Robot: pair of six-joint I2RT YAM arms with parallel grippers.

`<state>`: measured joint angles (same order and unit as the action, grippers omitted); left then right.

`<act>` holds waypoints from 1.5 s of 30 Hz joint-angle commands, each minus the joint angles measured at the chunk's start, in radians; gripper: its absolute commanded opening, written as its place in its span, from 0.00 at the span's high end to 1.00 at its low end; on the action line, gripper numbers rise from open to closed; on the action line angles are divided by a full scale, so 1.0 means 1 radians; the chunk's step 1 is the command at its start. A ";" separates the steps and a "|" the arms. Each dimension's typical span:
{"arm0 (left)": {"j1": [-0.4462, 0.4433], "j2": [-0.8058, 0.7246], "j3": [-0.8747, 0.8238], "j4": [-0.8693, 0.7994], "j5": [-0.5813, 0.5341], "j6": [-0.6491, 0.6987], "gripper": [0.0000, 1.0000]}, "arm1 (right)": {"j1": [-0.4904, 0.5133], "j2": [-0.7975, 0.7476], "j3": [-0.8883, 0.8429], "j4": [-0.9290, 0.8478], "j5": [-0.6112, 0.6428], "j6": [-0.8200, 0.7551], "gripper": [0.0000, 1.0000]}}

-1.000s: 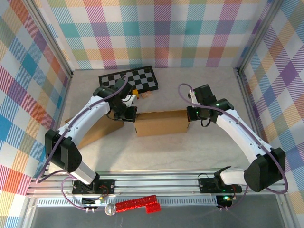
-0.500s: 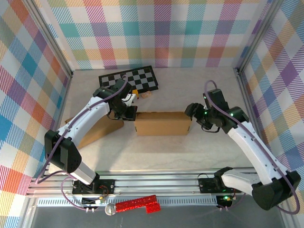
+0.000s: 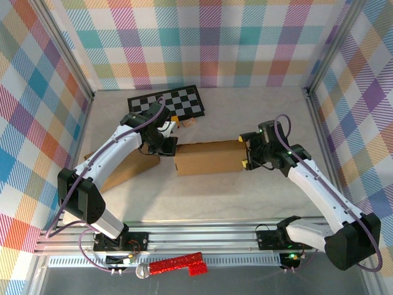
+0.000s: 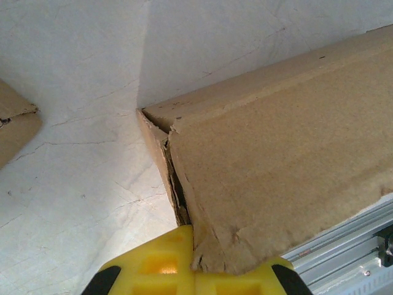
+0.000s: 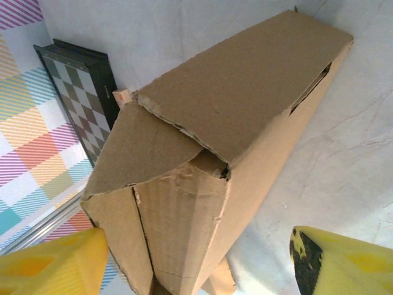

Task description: Fold the paper box

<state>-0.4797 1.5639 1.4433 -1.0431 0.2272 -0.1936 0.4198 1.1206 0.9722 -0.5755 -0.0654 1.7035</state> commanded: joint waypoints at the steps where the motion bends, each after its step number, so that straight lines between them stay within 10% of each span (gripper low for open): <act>1: -0.002 0.012 -0.017 -0.041 0.003 0.007 1.00 | -0.010 -0.015 -0.029 0.073 -0.007 0.043 0.24; 21: -0.003 0.015 -0.005 -0.050 -0.002 -0.001 1.00 | -0.016 -0.030 -0.039 0.090 -0.027 0.063 0.16; 30: -0.003 0.002 0.003 -0.055 0.004 -0.011 1.00 | -0.026 0.007 -0.091 0.119 -0.053 0.014 0.38; 37: 0.021 -0.076 -0.023 -0.015 0.097 -0.138 0.62 | -0.026 -0.006 -0.123 0.064 -0.052 -0.034 0.51; 45: 0.116 -0.154 -0.049 0.067 0.211 -0.321 0.46 | -0.026 -0.019 -0.155 0.042 -0.050 -0.048 0.55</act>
<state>-0.3939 1.4220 1.4094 -1.0069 0.3756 -0.4263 0.3920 1.0966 0.8421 -0.4732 -0.1146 1.6806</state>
